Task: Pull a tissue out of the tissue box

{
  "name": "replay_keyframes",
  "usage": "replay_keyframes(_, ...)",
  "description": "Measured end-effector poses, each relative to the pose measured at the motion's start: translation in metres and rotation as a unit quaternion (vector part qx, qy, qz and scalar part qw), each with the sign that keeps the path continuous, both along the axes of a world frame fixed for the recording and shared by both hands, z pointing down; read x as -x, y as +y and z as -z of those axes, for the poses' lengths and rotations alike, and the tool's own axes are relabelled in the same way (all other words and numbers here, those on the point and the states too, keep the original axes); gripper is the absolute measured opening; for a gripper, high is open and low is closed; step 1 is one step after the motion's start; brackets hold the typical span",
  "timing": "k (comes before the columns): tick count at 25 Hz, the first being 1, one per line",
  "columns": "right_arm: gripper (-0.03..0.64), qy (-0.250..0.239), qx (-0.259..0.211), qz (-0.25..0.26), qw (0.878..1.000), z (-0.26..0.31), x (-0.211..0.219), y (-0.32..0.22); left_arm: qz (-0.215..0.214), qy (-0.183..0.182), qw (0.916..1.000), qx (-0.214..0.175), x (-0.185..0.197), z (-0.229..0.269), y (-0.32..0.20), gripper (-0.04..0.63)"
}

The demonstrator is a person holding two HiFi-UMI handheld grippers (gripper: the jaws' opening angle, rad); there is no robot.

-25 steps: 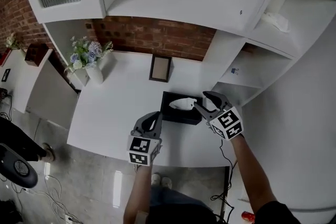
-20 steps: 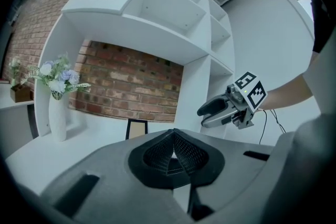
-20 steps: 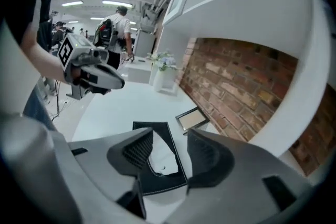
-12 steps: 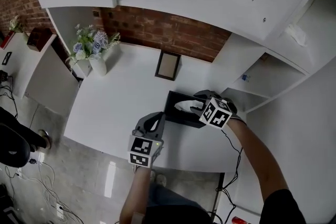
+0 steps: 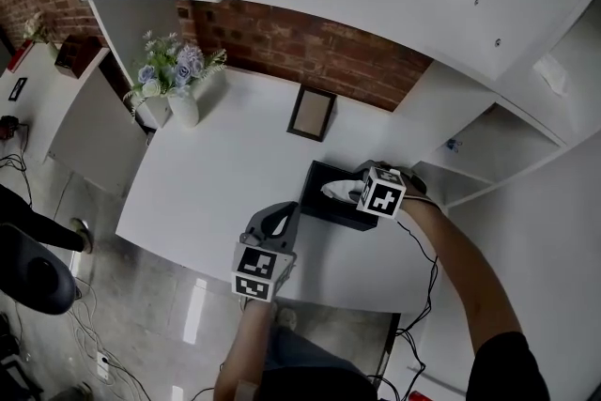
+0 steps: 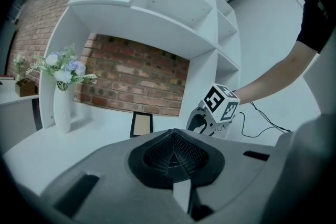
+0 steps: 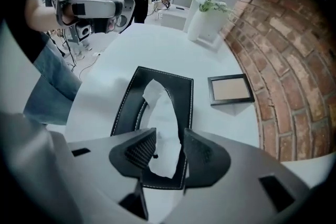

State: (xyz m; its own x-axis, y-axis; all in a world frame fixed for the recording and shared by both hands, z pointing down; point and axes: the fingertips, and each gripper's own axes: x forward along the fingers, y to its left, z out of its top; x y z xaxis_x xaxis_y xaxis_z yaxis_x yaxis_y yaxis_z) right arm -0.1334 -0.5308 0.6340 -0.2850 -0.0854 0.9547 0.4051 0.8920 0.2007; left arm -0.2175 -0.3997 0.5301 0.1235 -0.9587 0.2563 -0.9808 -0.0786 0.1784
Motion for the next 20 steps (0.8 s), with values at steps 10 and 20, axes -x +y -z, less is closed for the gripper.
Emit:
replay_keyframes(10,0.008,0.011,0.006,0.004,1.000,-0.003,-0.006,0.006,0.005,0.000,1.0000,0.003,0.003,-0.002,0.001,0.009)
replay_keyframes(20,0.000,-0.019,-0.013,-0.005,1.000,0.012,-0.007,0.002,-0.003,-0.002,1.0000,0.001,-0.003,0.001,0.000,0.009)
